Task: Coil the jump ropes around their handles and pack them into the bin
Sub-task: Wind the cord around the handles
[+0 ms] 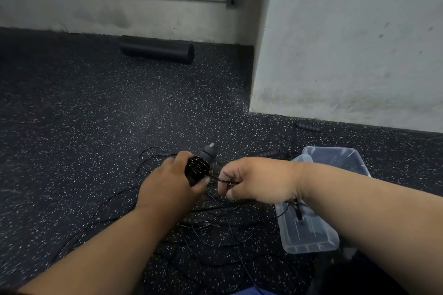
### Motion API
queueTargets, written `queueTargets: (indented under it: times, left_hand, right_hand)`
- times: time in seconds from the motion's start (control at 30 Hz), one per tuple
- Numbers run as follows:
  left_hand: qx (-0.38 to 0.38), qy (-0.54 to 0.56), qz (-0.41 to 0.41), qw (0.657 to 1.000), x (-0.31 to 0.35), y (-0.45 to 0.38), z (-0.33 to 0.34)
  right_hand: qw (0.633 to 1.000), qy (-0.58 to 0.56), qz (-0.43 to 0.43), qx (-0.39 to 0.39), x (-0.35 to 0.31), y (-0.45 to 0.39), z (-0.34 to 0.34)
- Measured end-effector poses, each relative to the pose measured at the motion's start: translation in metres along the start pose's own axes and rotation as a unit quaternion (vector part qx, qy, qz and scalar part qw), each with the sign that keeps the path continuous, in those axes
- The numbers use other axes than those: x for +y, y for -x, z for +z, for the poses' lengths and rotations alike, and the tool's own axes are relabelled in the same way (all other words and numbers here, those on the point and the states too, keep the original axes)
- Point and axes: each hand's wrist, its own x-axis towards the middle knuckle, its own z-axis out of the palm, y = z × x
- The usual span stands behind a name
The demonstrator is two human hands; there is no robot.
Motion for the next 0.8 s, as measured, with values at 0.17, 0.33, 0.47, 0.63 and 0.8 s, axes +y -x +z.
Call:
queueTargets:
  times: [0.17, 0.33, 0.47, 0.63, 0.8]
  left_hand:
    - [-0.004, -0.075, 0.059, 0.995, 0.015, 0.009, 0.001]
    - [-0.046, -0.115, 0.085, 0.989, 0.020, 0.013, 0.004]
    - [-0.079, -0.089, 0.150, 0.981, 0.021, 0.019, 0.007]
    - [-0.131, -0.015, 0.246, 0.960, 0.022, 0.019, -0.004]
    - [-0.090, 0.128, 0.254, 0.954, 0.014, 0.017, -0.015]
  right_hand:
    - [0.998, -0.045, -0.040, 0.010, -0.006, 0.002, 0.001]
    - [0.998, 0.036, -0.053, 0.008, -0.012, 0.004, 0.004]
    - [0.991, 0.120, -0.018, 0.063, -0.005, 0.010, -0.024]
    - [0.994, 0.073, 0.029, 0.071, 0.017, 0.010, -0.040]
    - [0.997, 0.008, 0.014, 0.076, 0.030, -0.003, -0.035]
